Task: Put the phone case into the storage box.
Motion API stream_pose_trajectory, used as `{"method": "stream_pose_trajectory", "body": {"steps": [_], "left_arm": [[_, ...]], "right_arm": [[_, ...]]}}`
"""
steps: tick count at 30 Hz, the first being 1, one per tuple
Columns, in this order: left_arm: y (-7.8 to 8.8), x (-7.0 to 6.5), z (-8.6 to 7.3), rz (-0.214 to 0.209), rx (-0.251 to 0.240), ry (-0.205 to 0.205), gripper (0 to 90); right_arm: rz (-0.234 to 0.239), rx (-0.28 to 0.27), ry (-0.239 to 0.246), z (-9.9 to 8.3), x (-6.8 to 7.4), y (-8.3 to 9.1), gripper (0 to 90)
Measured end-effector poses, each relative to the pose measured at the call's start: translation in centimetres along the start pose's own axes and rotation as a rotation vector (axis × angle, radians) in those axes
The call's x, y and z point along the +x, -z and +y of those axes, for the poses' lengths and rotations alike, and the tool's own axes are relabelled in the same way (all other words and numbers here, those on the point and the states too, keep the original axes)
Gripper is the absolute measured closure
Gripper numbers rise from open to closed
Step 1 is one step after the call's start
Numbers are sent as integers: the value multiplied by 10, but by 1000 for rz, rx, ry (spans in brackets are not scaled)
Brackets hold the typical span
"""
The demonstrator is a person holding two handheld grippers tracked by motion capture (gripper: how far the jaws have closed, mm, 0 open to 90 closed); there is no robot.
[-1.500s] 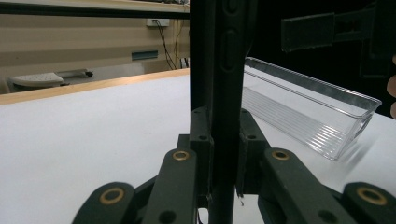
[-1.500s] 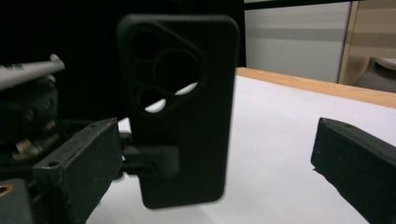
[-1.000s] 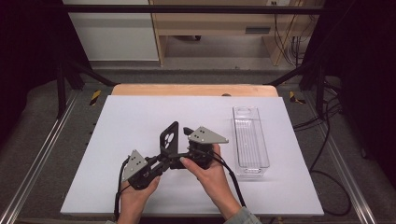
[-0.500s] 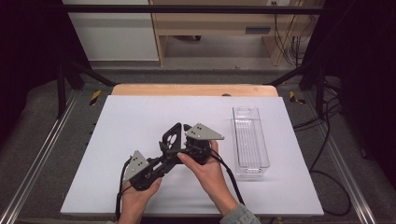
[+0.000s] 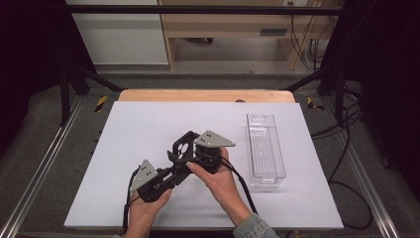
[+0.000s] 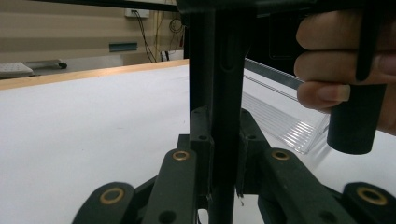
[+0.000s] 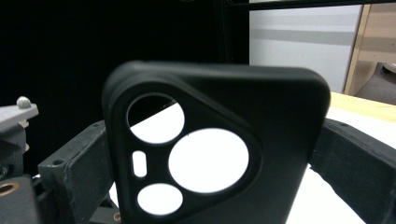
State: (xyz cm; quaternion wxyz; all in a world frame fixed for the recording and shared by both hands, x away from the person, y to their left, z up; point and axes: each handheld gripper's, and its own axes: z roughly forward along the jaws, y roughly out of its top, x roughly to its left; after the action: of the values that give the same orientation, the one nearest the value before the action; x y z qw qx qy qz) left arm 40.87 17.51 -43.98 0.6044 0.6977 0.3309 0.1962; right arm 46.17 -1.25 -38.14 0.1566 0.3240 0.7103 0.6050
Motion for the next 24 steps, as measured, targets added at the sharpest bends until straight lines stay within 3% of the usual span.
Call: {"method": "stream_pose_trajectory", "body": {"steps": [24], "left_arm": [[1,1,0,12,0,-2,802]], "right_arm": [[8,-4,-13,-1,2,2,119]]}}
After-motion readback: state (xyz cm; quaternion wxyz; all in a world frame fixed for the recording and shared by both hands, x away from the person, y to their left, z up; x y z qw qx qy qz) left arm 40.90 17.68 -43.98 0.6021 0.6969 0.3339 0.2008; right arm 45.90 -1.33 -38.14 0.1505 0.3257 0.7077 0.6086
